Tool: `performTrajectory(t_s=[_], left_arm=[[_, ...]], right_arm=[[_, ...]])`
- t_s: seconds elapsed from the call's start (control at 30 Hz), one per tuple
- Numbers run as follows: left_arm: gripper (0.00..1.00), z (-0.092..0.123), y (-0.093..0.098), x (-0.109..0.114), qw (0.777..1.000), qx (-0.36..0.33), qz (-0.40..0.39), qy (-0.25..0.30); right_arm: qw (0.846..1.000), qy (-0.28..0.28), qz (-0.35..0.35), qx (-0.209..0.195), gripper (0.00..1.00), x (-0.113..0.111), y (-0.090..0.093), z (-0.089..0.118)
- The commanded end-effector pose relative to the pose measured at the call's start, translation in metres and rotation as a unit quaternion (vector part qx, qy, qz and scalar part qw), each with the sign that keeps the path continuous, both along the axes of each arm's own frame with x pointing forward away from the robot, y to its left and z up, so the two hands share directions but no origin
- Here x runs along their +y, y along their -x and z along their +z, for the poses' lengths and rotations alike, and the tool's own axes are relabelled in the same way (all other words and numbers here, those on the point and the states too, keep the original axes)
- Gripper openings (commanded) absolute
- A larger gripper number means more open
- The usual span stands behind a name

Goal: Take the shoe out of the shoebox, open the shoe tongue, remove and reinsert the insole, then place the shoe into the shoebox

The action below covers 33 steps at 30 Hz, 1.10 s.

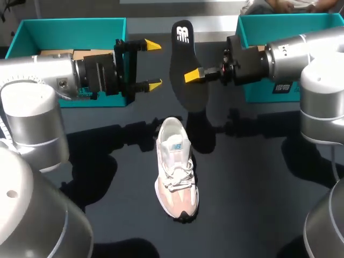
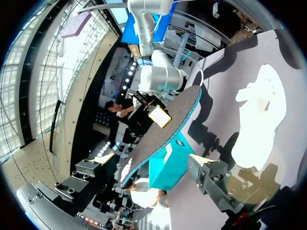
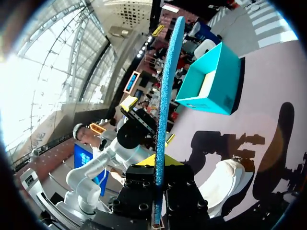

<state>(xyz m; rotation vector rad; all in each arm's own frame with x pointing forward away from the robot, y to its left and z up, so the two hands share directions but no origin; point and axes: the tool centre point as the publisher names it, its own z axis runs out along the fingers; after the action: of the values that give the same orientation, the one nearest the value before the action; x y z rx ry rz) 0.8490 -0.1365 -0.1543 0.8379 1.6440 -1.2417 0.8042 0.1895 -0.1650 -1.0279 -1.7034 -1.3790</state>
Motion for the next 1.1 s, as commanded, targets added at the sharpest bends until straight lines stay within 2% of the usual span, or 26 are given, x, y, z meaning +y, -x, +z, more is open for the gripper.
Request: performTrajectory(t_s=[0.03,0.2,0.33,0.47,0.63,0.8,1.1], left_arm=[[1.00,-0.004,0.017,0.032,0.986,0.159,0.024,-0.044],[1.00,-0.025,0.029,0.048,0.953,0.292,0.017,-0.078],[1.00,-0.040,0.035,0.061,0.931,0.351,0.029,-0.093],[1.00,-0.057,0.042,0.073,0.916,0.380,0.018,-0.127],[1.00,-0.079,0.049,0.084,0.899,0.406,0.011,-0.165],[1.00,-0.099,0.051,0.091,0.888,0.418,0.016,-0.193],[1.00,-0.110,0.052,0.092,0.884,0.412,0.023,-0.218]], right_arm=[[1.000,-0.003,0.002,-0.027,0.00,-0.003,-0.002,0.000],[0.998,-0.003,0.004,-0.067,0.00,-0.003,-0.006,-0.005],[0.994,0.006,0.013,-0.108,0.00,-0.002,-0.008,-0.008],[0.991,0.000,0.020,-0.134,0.00,0.005,-0.006,-0.013],[0.991,-0.003,0.045,-0.123,0.00,0.012,-0.001,-0.023],[0.992,-0.005,0.047,-0.120,0.00,0.013,-0.001,-0.024],[0.992,-0.005,0.047,-0.120,0.00,0.013,-0.001,-0.024]])
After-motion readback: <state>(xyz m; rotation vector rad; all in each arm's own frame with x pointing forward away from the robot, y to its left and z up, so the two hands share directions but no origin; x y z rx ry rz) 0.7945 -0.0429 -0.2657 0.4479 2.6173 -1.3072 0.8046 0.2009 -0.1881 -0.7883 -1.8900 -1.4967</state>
